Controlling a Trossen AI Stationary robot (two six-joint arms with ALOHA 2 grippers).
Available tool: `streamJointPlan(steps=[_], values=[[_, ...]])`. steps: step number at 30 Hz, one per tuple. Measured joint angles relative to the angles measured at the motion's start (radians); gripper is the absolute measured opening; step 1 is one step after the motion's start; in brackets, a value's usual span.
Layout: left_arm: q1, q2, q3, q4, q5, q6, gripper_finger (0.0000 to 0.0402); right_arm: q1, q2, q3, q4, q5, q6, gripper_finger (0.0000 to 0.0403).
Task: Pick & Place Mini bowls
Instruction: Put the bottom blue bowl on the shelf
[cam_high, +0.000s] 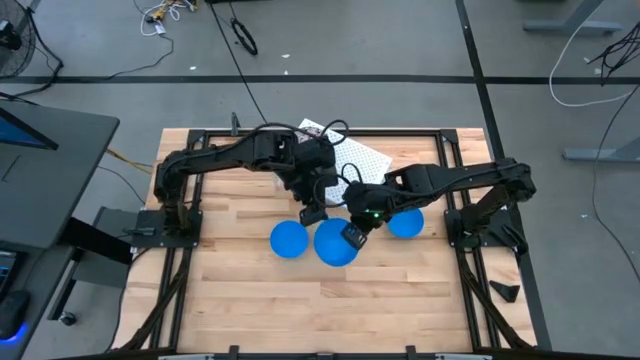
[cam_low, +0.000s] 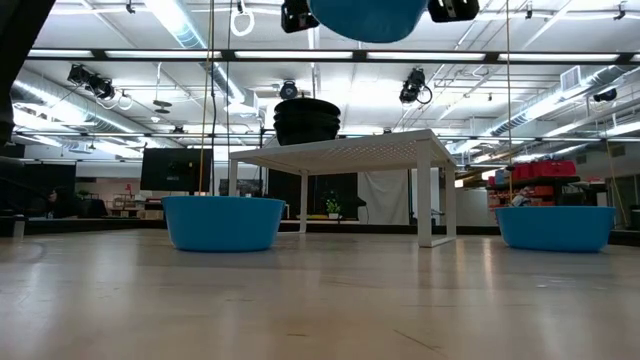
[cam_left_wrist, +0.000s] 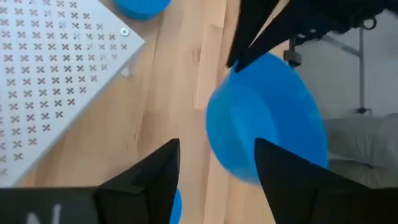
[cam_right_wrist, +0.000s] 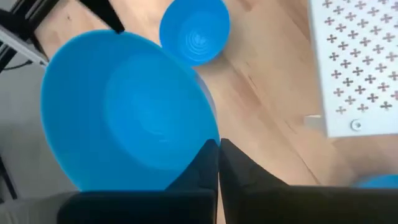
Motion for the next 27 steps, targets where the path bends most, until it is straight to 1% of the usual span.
streamJointPlan(steps=[4, 7, 9, 14, 19, 27], values=[[0.018, -0.011, 0.000, -0.072, 0.004, 0.016, 0.0205, -0.001, -0.017, 0.000, -0.014, -0.011, -0.026, 0.0000], [0.028, -0.023, 0.000, -0.154, 0.049, 0.018, 0.0201, -0.017, -0.033, 0.000, -0.045, -0.013, -0.043, 0.0000], [0.028, -0.030, 0.000, -0.210, 0.074, 0.018, 0.0199, -0.037, -0.047, 0.000, -0.075, -0.014, -0.058, 0.0000], [0.014, -0.038, 0.001, -0.309, 0.080, 0.014, 0.0197, -0.106, -0.080, 0.000, -0.137, -0.029, -0.105, 0.0000], [-0.014, -0.044, 0.001, -0.329, 0.081, 0.006, 0.0197, -0.183, -0.085, 0.000, -0.203, -0.105, -0.206, 0.0000], [-0.057, -0.043, 0.001, -0.325, 0.085, -0.054, 0.0197, -0.309, -0.085, 0.000, -0.282, -0.177, -0.381, 0.0000]])
